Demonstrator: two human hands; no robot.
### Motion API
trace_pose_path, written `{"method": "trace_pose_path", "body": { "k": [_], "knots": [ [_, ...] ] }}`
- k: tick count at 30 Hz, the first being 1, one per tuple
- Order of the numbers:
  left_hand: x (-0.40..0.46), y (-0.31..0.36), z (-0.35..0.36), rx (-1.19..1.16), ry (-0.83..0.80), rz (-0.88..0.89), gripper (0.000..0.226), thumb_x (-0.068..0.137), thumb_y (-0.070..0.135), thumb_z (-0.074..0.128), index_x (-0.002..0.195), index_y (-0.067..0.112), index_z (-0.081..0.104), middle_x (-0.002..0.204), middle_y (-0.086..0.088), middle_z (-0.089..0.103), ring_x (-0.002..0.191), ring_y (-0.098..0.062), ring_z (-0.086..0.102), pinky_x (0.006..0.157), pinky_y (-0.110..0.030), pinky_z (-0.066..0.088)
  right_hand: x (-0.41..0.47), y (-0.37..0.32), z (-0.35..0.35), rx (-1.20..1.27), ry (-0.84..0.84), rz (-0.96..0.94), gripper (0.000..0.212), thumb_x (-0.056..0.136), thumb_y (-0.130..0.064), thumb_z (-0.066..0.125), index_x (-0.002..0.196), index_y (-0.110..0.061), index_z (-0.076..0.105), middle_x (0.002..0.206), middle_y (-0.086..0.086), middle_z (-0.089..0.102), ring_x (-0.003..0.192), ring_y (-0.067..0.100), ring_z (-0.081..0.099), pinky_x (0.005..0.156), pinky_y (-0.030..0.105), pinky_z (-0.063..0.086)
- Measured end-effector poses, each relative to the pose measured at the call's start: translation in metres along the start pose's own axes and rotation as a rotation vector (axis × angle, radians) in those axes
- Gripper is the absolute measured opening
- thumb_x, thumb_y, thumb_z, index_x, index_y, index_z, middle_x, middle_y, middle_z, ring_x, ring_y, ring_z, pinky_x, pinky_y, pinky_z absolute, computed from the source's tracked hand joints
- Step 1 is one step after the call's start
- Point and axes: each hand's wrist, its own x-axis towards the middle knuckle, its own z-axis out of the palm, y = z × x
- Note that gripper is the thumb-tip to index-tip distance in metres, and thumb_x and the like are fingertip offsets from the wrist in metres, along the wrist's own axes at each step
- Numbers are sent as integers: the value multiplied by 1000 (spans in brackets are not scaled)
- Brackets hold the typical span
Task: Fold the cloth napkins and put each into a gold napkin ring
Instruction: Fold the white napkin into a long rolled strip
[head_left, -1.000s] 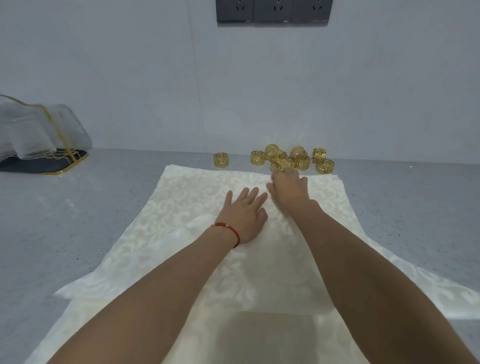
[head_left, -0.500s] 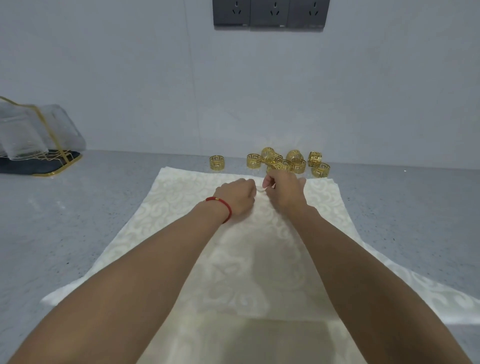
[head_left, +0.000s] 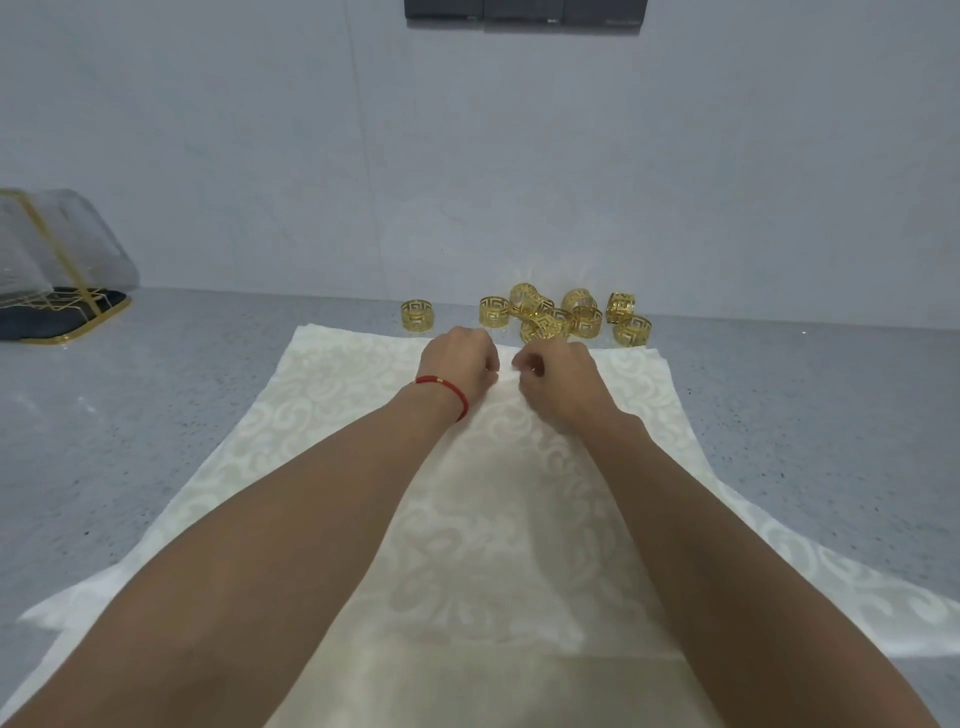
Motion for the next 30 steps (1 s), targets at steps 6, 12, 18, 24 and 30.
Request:
{"method": "trace_pose_path", "body": {
  "k": [6, 12, 18, 24, 30],
  "knots": [
    [7, 4, -2, 70, -69, 45, 11, 89, 13, 59, 88, 20, 67, 100, 0, 68, 101, -25, 61, 91, -42, 46, 12, 8, -2, -46, -135, 35, 2, 87, -22, 73, 88, -23, 73, 87, -11, 65, 98, 21, 61, 89, 47, 51],
    [4, 1, -7, 238, -32, 263, 23, 88, 5, 53, 93, 24, 64, 96, 5, 68, 103, -23, 59, 90, -41, 34, 11, 1, -9, -271, -133, -185, 15, 88, -13, 61, 80, -25, 59, 87, -6, 62, 92, 23, 58, 82, 42, 41],
    [-3, -7, -11, 285, -19, 412, 25, 90, 7, 58, 96, 26, 73, 97, 8, 70, 100, -17, 59, 92, -37, 35, 5, 10, -13, -403, -108, -503, 16, 77, 4, 71, 77, -12, 73, 75, 7, 63, 73, 32, 60, 59, 38, 42],
    [-8, -14, -3, -52, -27, 215, 19, 86, 14, 59, 85, 22, 76, 81, 2, 72, 85, -24, 63, 82, -40, 53, -4, 3, -19, -143, -171, -199, 18, 86, -14, 57, 78, -10, 72, 76, 4, 65, 71, 21, 58, 67, 42, 51],
    [-10, -13, 7, -208, -35, 49, 24, 86, 6, 65, 91, 27, 77, 96, -6, 72, 93, -26, 66, 86, -38, 55, -10, 16, -8, 43, -58, -63, 12, 89, -10, 71, 95, -15, 81, 90, -6, 68, 92, 16, 59, 81, 32, 49]
  ]
}}
